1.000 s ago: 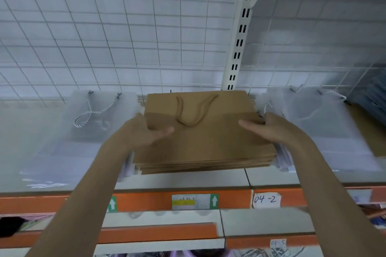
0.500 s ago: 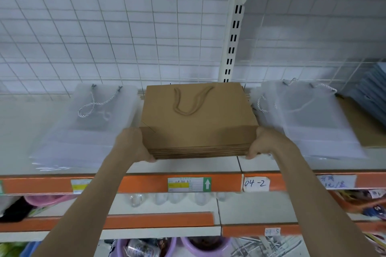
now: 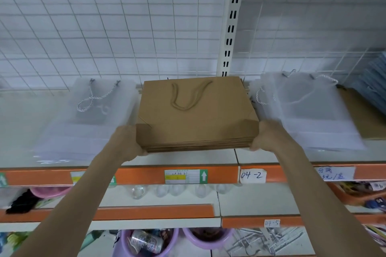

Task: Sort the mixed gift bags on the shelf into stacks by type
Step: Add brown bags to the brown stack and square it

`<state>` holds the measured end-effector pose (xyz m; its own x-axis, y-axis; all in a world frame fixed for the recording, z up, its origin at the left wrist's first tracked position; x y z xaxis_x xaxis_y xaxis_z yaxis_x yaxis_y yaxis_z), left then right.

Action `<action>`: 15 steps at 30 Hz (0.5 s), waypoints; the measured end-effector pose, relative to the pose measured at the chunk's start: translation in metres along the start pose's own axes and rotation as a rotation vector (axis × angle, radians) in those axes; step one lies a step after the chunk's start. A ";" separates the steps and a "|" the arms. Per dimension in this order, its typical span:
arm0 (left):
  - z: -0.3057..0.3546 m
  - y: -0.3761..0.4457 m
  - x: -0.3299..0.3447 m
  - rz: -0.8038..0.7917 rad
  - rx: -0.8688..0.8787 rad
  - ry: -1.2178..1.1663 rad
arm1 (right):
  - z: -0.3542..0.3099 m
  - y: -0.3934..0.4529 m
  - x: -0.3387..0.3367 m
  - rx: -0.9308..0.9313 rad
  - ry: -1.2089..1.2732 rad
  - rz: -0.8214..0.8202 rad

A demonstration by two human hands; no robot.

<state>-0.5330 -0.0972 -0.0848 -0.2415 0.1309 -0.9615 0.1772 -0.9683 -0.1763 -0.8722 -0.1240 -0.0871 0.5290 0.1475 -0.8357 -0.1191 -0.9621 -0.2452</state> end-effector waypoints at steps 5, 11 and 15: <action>0.000 -0.011 -0.001 0.137 0.066 -0.012 | 0.010 0.001 0.004 -0.084 0.124 0.071; -0.003 -0.008 -0.001 0.141 0.042 -0.005 | 0.002 -0.008 -0.001 -0.166 0.026 0.154; -0.001 0.000 -0.004 0.100 0.046 0.018 | -0.001 -0.011 -0.003 -0.216 0.020 0.147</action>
<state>-0.5314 -0.0980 -0.0814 -0.2074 0.0371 -0.9776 0.1555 -0.9853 -0.0703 -0.8720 -0.1141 -0.0813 0.5361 0.0003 -0.8442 -0.0147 -0.9998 -0.0098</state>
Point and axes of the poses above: each hand's wrist, its own y-axis towards the middle knuckle, its own x-axis out of the palm, z = x × y, the point moved 8 cm from there along y, towards the middle knuckle, and after that the axes turned 12 degrees about y, right-handed, at the moved point
